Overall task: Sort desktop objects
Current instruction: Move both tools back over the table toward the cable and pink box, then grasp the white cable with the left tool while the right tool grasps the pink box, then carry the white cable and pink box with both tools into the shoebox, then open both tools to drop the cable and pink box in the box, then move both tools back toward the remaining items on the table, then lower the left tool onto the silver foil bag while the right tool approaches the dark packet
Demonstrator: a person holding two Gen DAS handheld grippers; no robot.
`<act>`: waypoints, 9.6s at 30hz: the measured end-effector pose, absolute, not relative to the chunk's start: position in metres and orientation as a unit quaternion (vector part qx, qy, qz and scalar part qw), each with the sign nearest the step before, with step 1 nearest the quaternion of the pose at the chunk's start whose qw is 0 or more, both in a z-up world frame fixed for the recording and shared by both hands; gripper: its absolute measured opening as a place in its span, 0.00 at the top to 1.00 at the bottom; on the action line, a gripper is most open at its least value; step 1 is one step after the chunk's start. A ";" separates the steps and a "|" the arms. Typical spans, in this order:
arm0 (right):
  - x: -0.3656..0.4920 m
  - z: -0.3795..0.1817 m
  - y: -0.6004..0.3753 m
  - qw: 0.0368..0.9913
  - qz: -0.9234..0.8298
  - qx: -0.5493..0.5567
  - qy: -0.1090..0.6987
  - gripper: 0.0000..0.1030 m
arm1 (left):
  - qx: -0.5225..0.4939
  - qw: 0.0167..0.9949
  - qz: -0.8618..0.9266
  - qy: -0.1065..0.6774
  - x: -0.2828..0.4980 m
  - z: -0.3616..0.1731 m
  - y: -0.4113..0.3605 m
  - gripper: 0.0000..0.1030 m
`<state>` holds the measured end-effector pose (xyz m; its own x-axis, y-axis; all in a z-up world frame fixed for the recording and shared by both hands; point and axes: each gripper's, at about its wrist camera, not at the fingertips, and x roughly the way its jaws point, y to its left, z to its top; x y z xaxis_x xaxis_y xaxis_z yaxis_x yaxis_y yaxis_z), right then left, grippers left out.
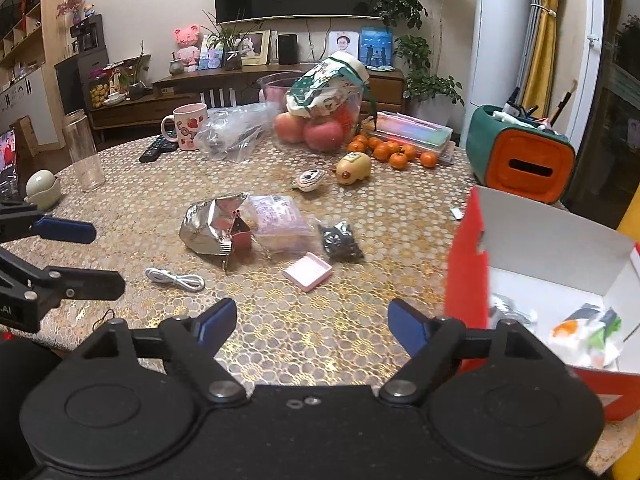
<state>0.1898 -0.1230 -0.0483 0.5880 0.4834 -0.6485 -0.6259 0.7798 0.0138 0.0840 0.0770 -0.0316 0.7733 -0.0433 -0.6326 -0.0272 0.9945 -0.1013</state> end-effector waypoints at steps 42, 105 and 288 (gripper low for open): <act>0.290 -0.148 -0.050 0.867 0.314 -0.134 0.363 0.21 | -0.001 0.930 -0.010 0.367 0.150 -0.144 0.131 0.00; 0.206 -0.088 -0.116 0.885 0.306 -0.102 0.337 0.47 | -0.032 0.941 -0.016 0.337 0.130 -0.099 0.073 0.91; 0.192 -0.031 -0.119 0.902 0.293 -0.078 0.306 0.12 | -0.073 0.950 -0.055 0.299 0.119 -0.030 0.071 0.00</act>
